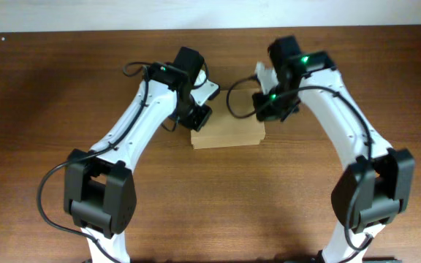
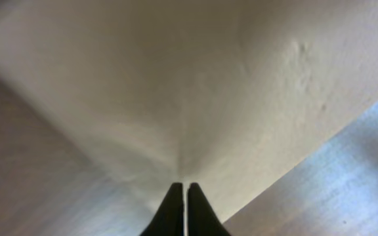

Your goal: Pack container

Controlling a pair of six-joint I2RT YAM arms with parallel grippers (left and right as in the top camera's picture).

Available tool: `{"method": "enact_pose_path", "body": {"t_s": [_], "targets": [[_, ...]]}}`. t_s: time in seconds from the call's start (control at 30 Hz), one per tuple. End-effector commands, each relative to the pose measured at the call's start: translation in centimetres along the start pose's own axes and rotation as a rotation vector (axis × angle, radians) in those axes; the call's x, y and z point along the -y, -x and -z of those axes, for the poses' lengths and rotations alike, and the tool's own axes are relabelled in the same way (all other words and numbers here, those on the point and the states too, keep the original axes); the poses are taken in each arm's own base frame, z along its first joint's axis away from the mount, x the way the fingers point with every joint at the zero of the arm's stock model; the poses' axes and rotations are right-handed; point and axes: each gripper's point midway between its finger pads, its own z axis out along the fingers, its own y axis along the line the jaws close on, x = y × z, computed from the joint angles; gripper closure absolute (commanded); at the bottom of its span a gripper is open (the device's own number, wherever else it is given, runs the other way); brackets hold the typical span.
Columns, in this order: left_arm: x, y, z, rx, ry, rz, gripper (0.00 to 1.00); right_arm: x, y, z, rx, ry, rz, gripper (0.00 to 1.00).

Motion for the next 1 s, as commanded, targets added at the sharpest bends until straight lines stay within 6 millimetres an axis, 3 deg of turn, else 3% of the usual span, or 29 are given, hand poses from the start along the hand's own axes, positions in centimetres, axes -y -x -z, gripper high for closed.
{"method": "enact_pose_path", "body": {"t_s": [0.0, 0.1, 0.13, 0.23, 0.43, 0.5, 0.53, 0.63, 0.73, 0.87, 0.97], "targets": [[-2.0, 3.9, 10.5, 0.256, 0.148, 0.006, 0.89, -0.1, 3.3, 10.9, 0.257, -0.134, 0.046, 0.96], [-3.5, 5.0, 18.6, 0.425, 0.235, 0.032, 0.82, -0.9, 3.4, 17.8, 0.377, -0.191, 0.057, 0.96], [-3.9, 4.9, 20.6, 0.464, 0.257, 0.042, 0.82, -1.1, 3.3, 19.2, 0.405, -0.201, 0.059, 0.96], [-6.0, 3.2, 26.6, 0.543, 0.381, 0.096, 0.82, -2.1, 2.6, 24.1, 0.520, -0.199, 0.056, 0.96], [-6.8, -1.4, 32.5, 0.636, 0.443, 0.165, 0.83, -1.8, -1.3, 29.3, 0.627, -0.219, 0.010, 0.96], [-7.1, -3.6, 34.1, 0.669, 0.484, 0.196, 0.82, -1.2, -3.2, 30.7, 0.660, -0.234, -0.019, 0.96], [-7.2, -5.7, 34.7, 0.689, 0.514, 0.221, 0.82, -0.9, -5.0, 31.6, 0.686, -0.246, -0.034, 0.96], [-6.7, -9.6, 34.6, 0.730, 0.569, 0.250, 0.79, -0.7, -8.4, 32.6, 0.737, -0.265, -0.054, 0.96], [-6.1, -13.8, 32.9, 0.753, 0.647, 0.272, 0.73, -0.2, -11.7, 32.4, 0.745, -0.315, -0.080, 0.96], [-5.1, -19.1, 30.3, 0.792, 0.722, 0.302, 0.71, 0.5, -16.3, 30.0, 0.680, -0.344, -0.120, 0.96], [-4.5, -21.5, 28.7, 0.820, 0.732, 0.322, 0.64, 0.9, -18.4, 27.9, 0.614, -0.347, -0.138, 0.96]]}}
